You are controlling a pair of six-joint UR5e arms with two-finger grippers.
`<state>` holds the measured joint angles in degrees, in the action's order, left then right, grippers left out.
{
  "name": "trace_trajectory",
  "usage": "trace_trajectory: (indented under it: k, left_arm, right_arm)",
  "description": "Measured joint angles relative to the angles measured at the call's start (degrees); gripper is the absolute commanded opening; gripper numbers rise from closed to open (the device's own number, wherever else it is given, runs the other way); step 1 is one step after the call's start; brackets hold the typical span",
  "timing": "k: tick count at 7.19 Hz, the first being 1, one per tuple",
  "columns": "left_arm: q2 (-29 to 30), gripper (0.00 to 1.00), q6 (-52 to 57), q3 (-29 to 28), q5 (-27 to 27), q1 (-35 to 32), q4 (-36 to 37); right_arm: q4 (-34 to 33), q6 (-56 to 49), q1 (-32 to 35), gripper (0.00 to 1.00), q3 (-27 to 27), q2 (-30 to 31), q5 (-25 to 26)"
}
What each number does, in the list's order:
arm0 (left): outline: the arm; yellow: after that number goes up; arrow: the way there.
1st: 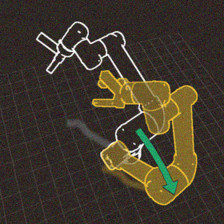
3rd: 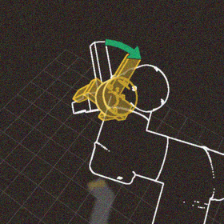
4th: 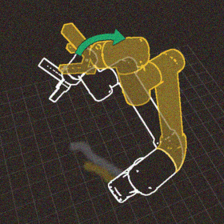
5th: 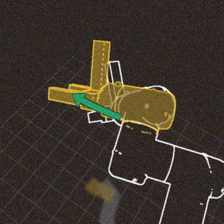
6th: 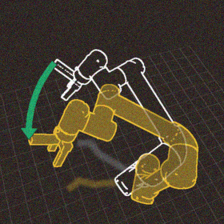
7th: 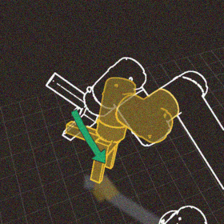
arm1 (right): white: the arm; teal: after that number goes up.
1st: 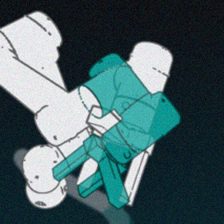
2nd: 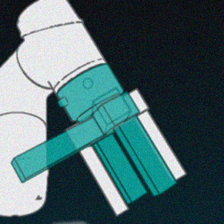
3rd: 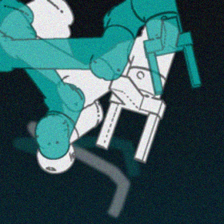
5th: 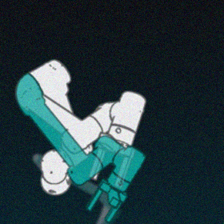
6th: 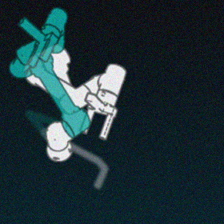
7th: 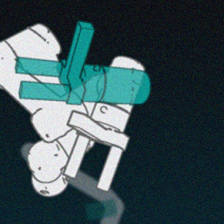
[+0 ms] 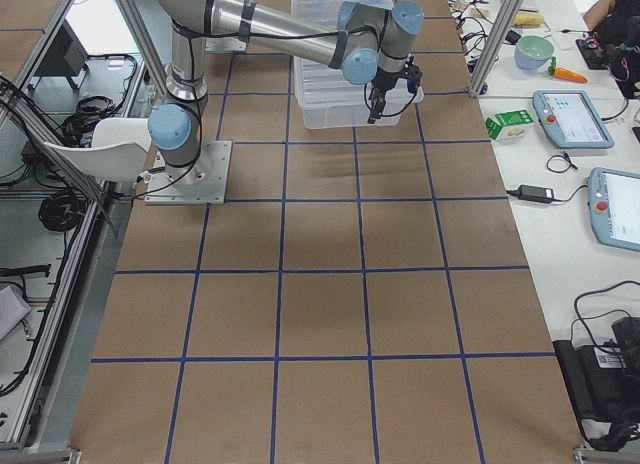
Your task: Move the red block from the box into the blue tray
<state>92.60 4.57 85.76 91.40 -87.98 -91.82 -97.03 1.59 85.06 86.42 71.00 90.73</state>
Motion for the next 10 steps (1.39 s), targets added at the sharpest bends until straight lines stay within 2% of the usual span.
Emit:
trace_trajectory:
  k: [4,10]
  left_arm:
    - [0.0,1.0,0.0,0.0,0.0,0.0,0.0]
    - [0.0,1.0,0.0,0.1,0.0,0.0,0.0]
  right_arm:
    - [-0.1,-0.1,-0.6,1.0,0.0,0.0,0.7]
    - [0.1,-6.1,-5.7,1.0,0.0,0.2,1.9]
